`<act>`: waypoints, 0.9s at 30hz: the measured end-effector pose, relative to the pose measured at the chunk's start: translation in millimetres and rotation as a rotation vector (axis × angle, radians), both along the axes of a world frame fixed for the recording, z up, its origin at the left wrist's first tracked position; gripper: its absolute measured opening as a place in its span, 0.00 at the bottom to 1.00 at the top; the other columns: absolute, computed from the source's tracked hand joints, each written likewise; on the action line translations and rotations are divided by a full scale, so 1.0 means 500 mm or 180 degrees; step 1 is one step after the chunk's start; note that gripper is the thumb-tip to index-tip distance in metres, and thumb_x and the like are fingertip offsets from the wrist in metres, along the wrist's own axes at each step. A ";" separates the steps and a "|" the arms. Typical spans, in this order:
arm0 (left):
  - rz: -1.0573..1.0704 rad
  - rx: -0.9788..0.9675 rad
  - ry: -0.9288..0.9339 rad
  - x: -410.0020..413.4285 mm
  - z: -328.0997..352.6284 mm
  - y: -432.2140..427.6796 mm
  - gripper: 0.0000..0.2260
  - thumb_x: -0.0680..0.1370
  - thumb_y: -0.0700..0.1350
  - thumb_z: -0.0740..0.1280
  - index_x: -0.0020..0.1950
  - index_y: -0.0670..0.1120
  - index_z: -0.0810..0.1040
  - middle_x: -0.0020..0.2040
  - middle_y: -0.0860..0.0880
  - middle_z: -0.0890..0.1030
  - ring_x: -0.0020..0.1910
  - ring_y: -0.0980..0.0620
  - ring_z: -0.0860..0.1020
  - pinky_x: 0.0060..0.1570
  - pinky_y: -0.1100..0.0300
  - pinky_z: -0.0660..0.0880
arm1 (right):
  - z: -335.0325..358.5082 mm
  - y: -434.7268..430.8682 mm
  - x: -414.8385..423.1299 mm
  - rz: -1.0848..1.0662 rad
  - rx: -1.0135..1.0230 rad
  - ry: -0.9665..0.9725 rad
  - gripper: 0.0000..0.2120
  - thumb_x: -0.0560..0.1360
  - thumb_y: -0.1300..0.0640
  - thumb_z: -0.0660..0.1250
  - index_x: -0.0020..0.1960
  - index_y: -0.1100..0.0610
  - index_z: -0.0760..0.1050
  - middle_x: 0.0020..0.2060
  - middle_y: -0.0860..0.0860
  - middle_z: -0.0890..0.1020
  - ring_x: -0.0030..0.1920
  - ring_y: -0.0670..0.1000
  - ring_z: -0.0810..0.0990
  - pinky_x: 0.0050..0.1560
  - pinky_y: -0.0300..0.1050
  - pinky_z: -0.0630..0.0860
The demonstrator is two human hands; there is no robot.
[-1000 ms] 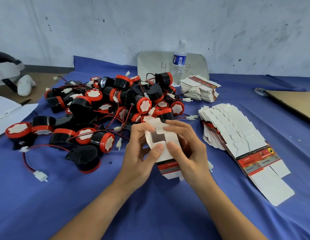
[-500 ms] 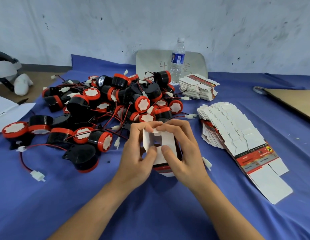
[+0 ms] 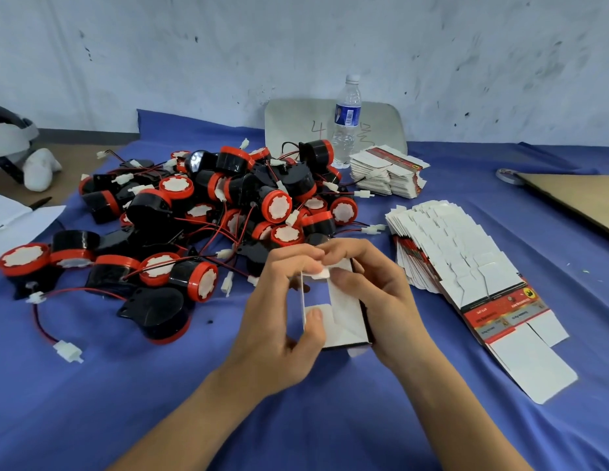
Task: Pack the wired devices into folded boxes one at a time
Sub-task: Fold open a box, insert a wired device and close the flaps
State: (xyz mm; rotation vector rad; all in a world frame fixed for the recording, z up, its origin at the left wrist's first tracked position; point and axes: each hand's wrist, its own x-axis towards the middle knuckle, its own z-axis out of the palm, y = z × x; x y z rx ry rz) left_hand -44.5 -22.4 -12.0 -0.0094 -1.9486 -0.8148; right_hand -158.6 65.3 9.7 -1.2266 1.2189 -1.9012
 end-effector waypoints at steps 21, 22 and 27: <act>0.0109 0.0382 0.0050 -0.002 -0.006 0.003 0.09 0.74 0.41 0.60 0.55 0.45 0.70 0.63 0.44 0.72 0.66 0.45 0.71 0.61 0.60 0.70 | -0.003 0.004 0.006 -0.0400 -0.0016 0.1021 0.14 0.72 0.60 0.61 0.51 0.60 0.82 0.59 0.48 0.78 0.64 0.52 0.75 0.61 0.46 0.72; 0.0130 0.0506 0.0079 -0.003 -0.004 0.002 0.10 0.75 0.40 0.60 0.56 0.45 0.71 0.64 0.43 0.72 0.67 0.45 0.71 0.61 0.60 0.70 | -0.003 0.004 0.007 -0.0330 0.0052 0.1186 0.15 0.73 0.56 0.62 0.56 0.60 0.81 0.63 0.49 0.75 0.67 0.53 0.73 0.65 0.46 0.70; 0.0336 0.0494 -0.0144 -0.001 0.004 -0.001 0.21 0.81 0.53 0.58 0.71 0.45 0.67 0.72 0.46 0.67 0.73 0.47 0.65 0.68 0.52 0.67 | -0.009 -0.006 0.014 -0.0547 0.0057 0.1697 0.15 0.73 0.62 0.67 0.59 0.59 0.78 0.64 0.52 0.73 0.68 0.53 0.71 0.64 0.48 0.71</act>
